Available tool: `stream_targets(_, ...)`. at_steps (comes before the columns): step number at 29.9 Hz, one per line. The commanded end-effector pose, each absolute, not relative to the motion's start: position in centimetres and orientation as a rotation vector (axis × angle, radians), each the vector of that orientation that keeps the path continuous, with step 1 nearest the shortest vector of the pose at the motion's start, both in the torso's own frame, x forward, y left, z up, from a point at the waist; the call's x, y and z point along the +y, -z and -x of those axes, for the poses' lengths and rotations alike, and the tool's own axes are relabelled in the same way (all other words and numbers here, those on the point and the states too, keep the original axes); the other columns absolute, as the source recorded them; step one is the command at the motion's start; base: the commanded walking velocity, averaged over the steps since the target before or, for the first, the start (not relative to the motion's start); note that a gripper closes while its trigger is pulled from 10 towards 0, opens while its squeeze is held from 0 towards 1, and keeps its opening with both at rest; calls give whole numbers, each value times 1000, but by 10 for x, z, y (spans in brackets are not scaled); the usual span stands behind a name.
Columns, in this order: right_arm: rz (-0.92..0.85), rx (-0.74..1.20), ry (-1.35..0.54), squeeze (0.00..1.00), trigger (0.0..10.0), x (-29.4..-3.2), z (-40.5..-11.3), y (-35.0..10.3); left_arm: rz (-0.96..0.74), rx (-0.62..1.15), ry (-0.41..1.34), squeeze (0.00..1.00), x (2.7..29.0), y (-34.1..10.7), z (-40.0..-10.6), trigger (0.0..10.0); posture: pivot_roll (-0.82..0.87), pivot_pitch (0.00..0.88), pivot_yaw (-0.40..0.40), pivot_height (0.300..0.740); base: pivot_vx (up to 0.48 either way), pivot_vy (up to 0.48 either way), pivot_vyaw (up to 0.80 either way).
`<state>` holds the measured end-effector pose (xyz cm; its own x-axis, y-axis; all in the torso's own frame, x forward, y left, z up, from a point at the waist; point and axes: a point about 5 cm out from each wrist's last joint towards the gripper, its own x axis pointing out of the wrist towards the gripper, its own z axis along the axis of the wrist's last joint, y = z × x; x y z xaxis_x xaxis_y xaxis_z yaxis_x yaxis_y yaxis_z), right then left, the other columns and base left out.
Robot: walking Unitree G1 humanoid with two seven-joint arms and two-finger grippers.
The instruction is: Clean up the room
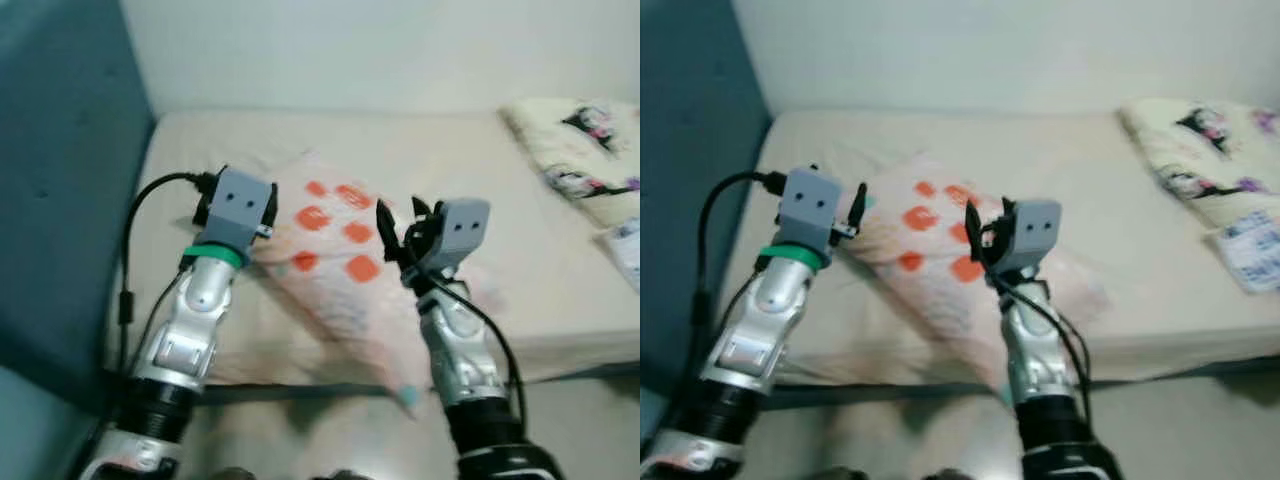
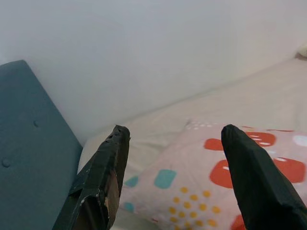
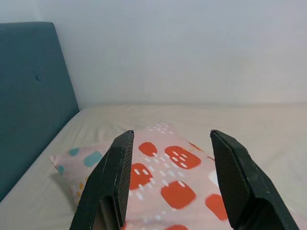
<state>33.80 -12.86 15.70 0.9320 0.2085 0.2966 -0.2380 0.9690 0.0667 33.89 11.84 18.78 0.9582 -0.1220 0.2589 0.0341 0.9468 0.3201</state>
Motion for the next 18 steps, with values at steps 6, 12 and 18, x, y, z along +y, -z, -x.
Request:
stream_targets(6, -76, -276, -256, 0, 10000, -121, -335, -152, -340, -258, 66, 0, 122, -183, -340, 10000, -33, 60, 20, 730, 0, 0, 0)
stream_targets(12, -35, -249, -227, 0, 10000, -124, -337, -148, -350, -256, 47, 0, 124, -182, -340, 10000, -35, 62, 19, 730, 90, 0, 565)
stream_targets(18, -66, -263, -229, 0, 10000, -124, -337, -150, -357, -246, 14, 0, 128, -182, -343, 10000, -35, 62, 18, 730, 426, 0, 266)
